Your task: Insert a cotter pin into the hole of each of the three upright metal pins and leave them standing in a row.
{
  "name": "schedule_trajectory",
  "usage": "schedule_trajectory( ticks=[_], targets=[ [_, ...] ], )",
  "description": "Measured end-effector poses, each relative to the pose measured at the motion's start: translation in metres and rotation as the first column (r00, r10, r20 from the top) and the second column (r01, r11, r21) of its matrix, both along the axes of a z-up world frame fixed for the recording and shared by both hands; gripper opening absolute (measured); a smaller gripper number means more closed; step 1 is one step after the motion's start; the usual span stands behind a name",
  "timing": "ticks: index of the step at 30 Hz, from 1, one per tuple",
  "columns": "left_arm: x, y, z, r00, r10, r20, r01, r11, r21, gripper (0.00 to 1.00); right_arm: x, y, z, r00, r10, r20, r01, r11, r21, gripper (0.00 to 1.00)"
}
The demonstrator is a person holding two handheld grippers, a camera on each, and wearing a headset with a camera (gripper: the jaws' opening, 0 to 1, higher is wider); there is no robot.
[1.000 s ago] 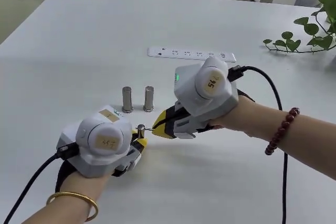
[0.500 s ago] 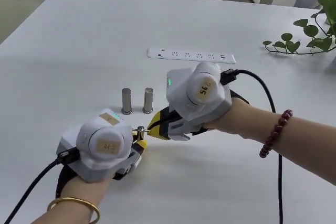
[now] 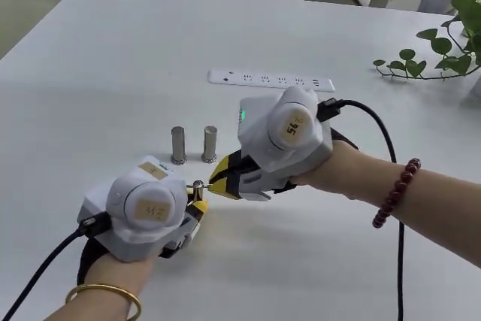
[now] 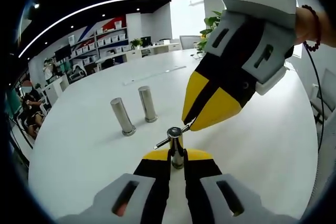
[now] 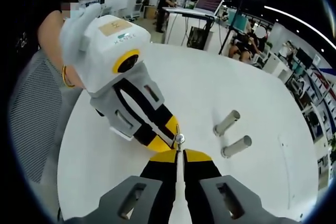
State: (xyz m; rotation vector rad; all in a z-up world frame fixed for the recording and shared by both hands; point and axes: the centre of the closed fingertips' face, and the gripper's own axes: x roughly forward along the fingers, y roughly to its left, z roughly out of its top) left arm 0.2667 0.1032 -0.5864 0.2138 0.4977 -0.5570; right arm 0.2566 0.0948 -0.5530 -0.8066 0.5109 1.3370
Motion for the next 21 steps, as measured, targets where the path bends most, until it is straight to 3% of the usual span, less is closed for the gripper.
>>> schedule_trajectory(
  ticks=[12, 18, 21],
  targets=[
    [0.0006, 0.0008, -0.0002, 1.0, 0.006, -0.001, -0.006, 1.0, -0.003, 0.06, 0.0007, 0.0051, -0.0006, 1.0, 0.005, 0.008, -0.005, 1.0, 0.004, 0.0],
    [0.0018, 0.001, -0.0002, 1.0, 0.012, 0.001, -0.012, 1.0, -0.003, 0.06, 0.0015, 0.0042, -0.0004, 1.0, -0.029, -0.011, 0.029, 0.999, 0.021, 0.0],
    [0.0025, 0.0012, 0.0002, 1.0, 0.014, 0.002, -0.014, 1.0, -0.002, 0.06, 0.0032, 0.0014, -0.0013, 0.998, -0.053, -0.016, 0.053, 0.998, 0.018, 0.08]
  ],
)
